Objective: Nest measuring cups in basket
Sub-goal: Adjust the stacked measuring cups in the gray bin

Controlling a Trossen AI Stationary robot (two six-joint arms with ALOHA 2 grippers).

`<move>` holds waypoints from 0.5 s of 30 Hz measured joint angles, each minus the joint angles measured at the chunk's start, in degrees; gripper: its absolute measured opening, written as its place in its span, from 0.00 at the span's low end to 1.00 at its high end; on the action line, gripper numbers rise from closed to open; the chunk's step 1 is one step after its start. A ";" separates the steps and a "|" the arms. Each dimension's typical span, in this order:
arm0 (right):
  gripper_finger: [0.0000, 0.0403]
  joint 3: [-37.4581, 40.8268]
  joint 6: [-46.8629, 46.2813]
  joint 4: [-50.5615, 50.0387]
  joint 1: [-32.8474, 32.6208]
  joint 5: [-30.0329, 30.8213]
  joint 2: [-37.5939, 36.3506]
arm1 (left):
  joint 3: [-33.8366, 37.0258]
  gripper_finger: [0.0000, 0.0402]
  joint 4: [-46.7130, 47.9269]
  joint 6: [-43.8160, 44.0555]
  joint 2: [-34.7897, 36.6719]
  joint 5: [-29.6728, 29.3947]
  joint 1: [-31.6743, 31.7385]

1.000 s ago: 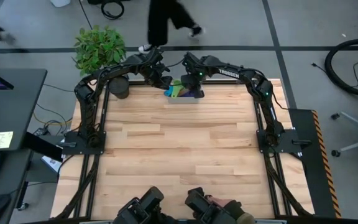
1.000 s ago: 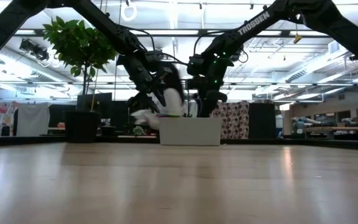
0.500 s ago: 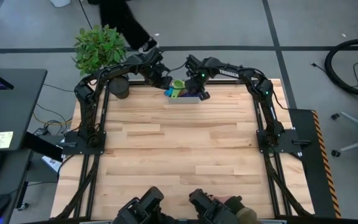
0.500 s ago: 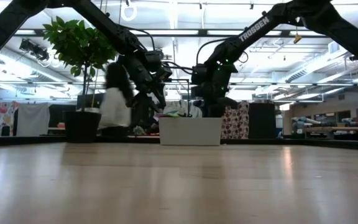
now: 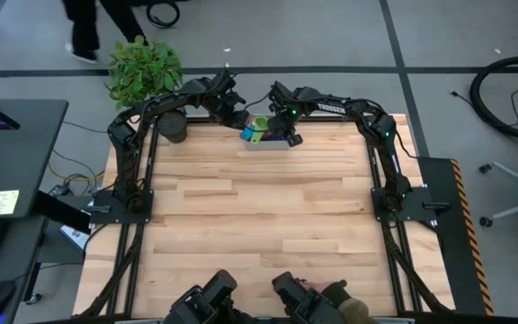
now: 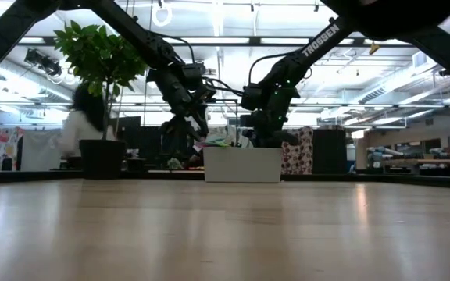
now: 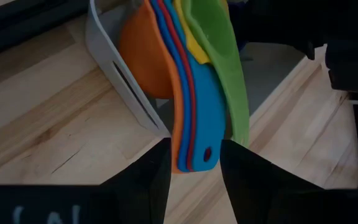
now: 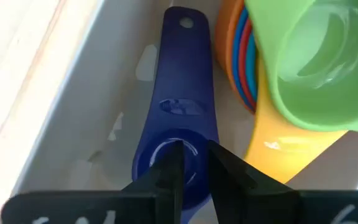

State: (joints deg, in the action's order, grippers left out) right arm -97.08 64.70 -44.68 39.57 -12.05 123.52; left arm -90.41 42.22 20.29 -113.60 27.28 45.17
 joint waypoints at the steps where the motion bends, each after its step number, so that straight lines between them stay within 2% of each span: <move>1: 0.18 0.00 0.28 0.25 0.00 0.00 0.00 | 0.00 0.35 0.01 0.02 0.00 0.00 -0.01; 15: 0.18 1.23 2.53 3.20 0.85 -1.16 1.52 | 0.00 0.35 -0.01 -0.06 0.00 0.01 -0.02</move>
State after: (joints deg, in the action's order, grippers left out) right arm -95.85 67.24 -41.48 40.42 -13.21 125.05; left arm -90.41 42.22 20.23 -113.60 27.29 45.15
